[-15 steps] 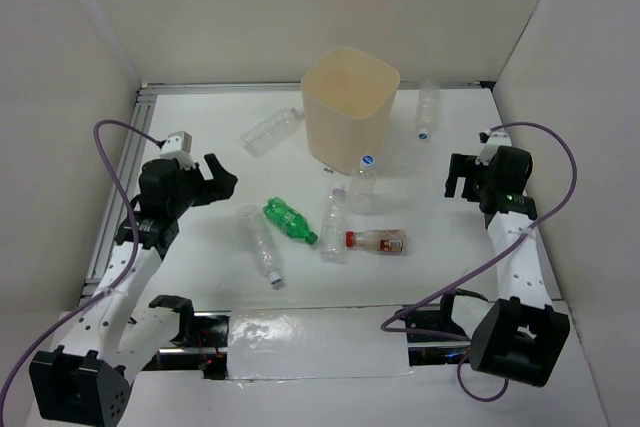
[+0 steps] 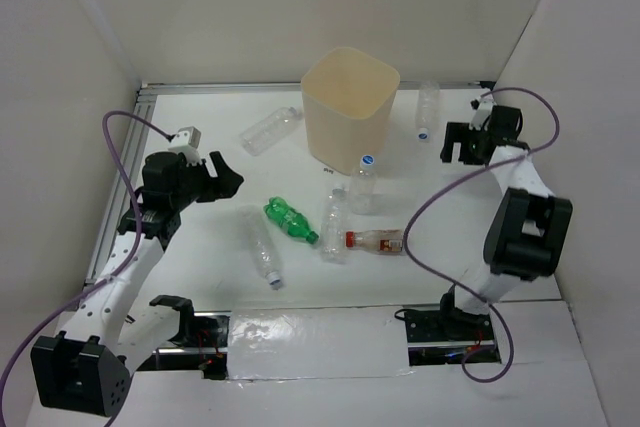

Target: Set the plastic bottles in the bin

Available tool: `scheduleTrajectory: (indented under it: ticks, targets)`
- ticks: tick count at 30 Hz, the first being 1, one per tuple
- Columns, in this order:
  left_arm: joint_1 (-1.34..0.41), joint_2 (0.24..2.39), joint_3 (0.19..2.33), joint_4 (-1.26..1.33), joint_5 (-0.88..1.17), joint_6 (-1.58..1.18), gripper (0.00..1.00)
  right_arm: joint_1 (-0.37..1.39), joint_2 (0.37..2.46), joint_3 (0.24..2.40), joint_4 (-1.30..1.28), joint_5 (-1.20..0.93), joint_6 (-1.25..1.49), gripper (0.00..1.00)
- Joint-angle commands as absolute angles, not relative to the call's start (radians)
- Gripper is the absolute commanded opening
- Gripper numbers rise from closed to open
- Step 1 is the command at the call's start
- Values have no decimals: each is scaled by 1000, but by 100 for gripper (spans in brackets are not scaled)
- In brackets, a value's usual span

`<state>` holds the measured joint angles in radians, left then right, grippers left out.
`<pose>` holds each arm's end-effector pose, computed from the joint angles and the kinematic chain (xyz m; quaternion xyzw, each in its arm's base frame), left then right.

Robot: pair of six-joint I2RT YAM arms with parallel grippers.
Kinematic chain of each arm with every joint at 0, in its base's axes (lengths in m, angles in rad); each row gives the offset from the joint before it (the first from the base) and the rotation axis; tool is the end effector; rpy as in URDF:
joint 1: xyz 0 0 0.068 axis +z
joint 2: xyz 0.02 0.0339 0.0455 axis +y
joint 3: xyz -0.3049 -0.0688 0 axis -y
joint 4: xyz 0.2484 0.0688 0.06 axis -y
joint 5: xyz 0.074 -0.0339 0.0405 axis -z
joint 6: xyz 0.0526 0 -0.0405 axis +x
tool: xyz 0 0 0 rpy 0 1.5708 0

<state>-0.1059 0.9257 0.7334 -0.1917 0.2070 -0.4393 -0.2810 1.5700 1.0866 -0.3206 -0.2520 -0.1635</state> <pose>0.2060 -0.0328 0.3215 -0.0799 0.8228 -0.2322 0.5126 0.3440 -0.0856 0.2661 0.0071 0.9212 0.0319 0.3877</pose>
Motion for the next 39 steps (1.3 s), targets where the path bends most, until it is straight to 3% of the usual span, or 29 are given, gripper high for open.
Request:
scheduleTrajectory:
  ticks: [1, 2, 14, 25, 29, 33, 34, 37, 39]
  targets:
    - [-100, 901, 746, -163, 241, -434, 92, -276, 1745, 1299, -229, -334, -138, 100]
    - [-100, 885, 746, -163, 241, -434, 98, -276, 1785, 1380, -229, -344, -124, 100]
    - [-118, 853, 741, -235, 209, -443, 100, -193, 2229, 1838, -147, -420, -2, 100]
    - [-160, 844, 750, -264, 161, -472, 100, -97, 2422, 1977, -110, -123, 52, 99]
    - [-178, 853, 759, -264, 150, -482, 98, -75, 2445, 1954, -110, -93, 41, 88]
    - [-198, 862, 750, -250, 140, -482, 96, -75, 2410, 1918, -110, -153, 23, 59]
    - [-207, 862, 750, -250, 140, -492, 96, -84, 2395, 1904, -133, -173, 23, 46]
    - [-225, 862, 739, -216, 140, -492, 96, -123, 2294, 1867, -170, -340, 23, 27]
    - [-235, 873, 730, -203, 140, -492, 96, -150, 2162, 1833, -170, -412, -12, 20]
